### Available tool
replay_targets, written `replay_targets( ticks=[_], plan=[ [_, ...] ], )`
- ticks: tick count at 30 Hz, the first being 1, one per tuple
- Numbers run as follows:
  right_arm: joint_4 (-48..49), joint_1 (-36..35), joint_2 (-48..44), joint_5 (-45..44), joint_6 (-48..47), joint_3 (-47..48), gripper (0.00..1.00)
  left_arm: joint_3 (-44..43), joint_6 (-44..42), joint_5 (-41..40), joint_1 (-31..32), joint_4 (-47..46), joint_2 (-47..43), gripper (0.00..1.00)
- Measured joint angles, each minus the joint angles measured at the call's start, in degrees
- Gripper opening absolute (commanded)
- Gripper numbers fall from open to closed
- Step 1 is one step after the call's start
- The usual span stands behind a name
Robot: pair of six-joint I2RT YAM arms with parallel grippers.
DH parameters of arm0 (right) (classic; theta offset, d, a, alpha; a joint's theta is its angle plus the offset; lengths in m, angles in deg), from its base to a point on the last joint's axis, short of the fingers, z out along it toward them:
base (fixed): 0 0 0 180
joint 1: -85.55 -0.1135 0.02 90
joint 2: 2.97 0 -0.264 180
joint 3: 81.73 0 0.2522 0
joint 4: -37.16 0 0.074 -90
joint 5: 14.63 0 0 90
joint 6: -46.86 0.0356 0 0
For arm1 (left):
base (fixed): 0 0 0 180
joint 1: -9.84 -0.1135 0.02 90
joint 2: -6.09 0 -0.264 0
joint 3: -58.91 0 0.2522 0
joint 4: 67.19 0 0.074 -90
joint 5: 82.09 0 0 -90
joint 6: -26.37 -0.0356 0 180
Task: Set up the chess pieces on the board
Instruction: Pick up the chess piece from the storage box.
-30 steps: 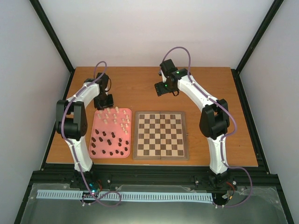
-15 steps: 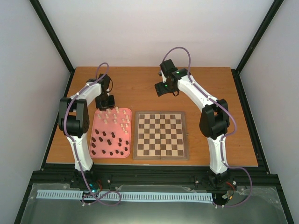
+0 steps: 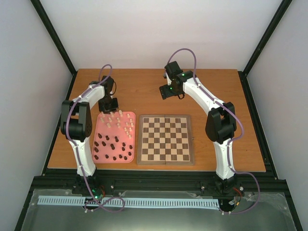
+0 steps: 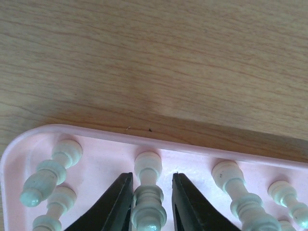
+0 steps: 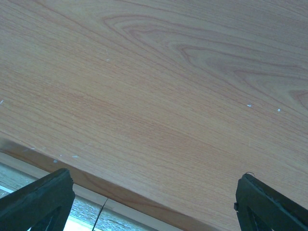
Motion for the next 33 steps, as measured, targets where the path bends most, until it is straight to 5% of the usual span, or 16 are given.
replay_targets(
  ticks=[11,33],
  plan=[
    [-0.04,0.02,0.0,-0.22,-0.02,0.0,0.92,-1.51,0.09,-0.42,-0.04,0.11,0.28,0.01],
    [-0.59,3.61,-2.38,-0.37,2.23,-1.64,0.95,-8.5,-0.26,-1.01,4.33,5.14,-5.31,0.01]
  ],
)
